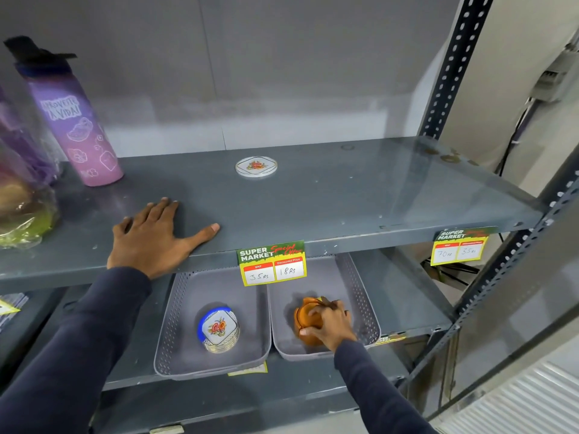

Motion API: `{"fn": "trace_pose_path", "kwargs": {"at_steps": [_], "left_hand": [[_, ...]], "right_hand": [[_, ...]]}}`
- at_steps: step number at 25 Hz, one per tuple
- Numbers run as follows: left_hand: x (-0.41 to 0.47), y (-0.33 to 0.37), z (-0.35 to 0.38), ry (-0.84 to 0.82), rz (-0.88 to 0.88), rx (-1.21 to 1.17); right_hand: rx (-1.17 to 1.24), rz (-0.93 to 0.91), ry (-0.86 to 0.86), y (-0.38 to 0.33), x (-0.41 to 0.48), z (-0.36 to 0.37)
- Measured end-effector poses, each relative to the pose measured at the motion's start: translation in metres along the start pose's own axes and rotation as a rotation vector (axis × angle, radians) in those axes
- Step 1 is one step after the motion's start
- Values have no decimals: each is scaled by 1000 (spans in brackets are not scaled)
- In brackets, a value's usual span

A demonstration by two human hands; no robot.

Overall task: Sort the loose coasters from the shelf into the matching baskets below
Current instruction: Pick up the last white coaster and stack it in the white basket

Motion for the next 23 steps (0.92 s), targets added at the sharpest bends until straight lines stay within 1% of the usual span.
{"fn": "trace_pose_path", "kwargs": {"at_steps": [1, 2, 3, 5, 6, 7, 8, 9, 10, 11, 13, 15, 17, 19, 21, 23], "left_hand": [[0, 0, 0, -5, -1, 4], [0, 0, 1, -9, -2, 8], [-1, 0, 2, -11, -2, 9], [-2, 0, 1, -11, -7, 7], [-2, 1, 1, -13, -8, 8], [-2, 2, 1, -16, -8, 10], [-3, 3, 0, -22, -9, 11], [-3, 4, 0, -28, -10, 9], [-4, 4, 0, -30, -12, 3], [-6, 4, 0, -30, -13, -4], [-8, 5, 0, -28, -13, -19], [-8, 3, -2, -13, -20, -46], [-7, 4, -4, -18, -22, -63], [-7, 5, -6, -21, -17, -68], [-7, 5, -8, -7, -16, -73], [-7, 4, -8, 8, -21, -70]], "right_hand": [[-22, -44, 61, -7, -3, -10], [-2, -120, 218, -18, -9, -29], [61, -224, 450, -34, -24, -59], [174, -477, 977, -73, -77, -130], [196, -567, 1145, -93, -100, -161], [224, -618, 1249, -112, -116, -191], [267, -646, 1300, -132, -124, -219], [322, -662, 1309, -148, -125, -243], [384, -667, 1274, -164, -119, -264], [451, -661, 1209, -180, -107, -282], [575, -595, 1027, -202, -69, -305], [628, -521, 865, -219, -21, -316], [564, -431, 756, -229, 28, -318], [442, -315, 658, -234, 72, -311], [248, -173, 539, -231, 111, -296], [62, -19, 385, -219, 144, -273]]}}
Point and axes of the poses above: each hand's wrist, its own x-axis towards the middle knuckle, its own z-axis out of the palm, y = z × x, the point moved 9 cm from there along x, towards the middle knuckle, and after that the axes turned 6 degrees about -z, right-handed, at the moved point
